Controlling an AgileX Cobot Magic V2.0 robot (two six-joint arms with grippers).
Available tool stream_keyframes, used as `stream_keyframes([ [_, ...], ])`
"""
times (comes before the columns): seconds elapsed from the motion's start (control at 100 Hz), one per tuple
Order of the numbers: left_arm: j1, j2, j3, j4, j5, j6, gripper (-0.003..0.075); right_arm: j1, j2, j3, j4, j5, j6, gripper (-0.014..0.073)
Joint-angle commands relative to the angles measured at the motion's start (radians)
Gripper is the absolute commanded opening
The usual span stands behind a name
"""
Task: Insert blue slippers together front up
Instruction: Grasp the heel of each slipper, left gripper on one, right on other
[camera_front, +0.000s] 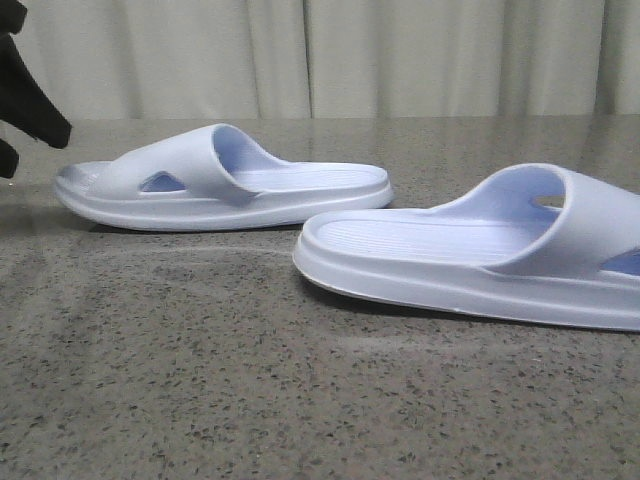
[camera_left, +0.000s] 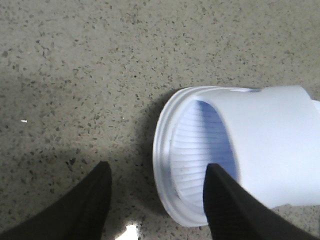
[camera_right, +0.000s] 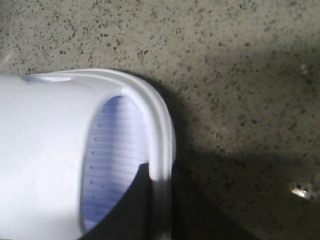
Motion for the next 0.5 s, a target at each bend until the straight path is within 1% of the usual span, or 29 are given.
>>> stream_keyframes([
  [0.0, -0.005, 0.004, -0.048, -0.043, 0.004, 0.010, 0.0361, -0.004, 0.000, -0.021, 0.000, -0.012, -0.026, -0.0101],
  [0.05, -0.005, 0.018, -0.052, -0.048, 0.006, 0.017, 0.0361, -0.004, 0.000, -0.021, 0.000, -0.014, -0.026, -0.0101],
  [0.19, -0.005, 0.044, -0.053, -0.132, 0.023, 0.125, 0.0361, -0.004, 0.000, -0.021, 0.000, -0.018, -0.026, -0.0101],
  [0.34, -0.005, 0.080, -0.053, -0.209, 0.063, 0.204, 0.0361, -0.004, 0.000, -0.021, 0.000, -0.024, -0.026, -0.0101],
  [0.49, -0.005, 0.122, -0.053, -0.240, 0.079, 0.220, 0.0360, -0.004, 0.000, -0.021, 0.000, -0.030, -0.026, -0.0101],
])
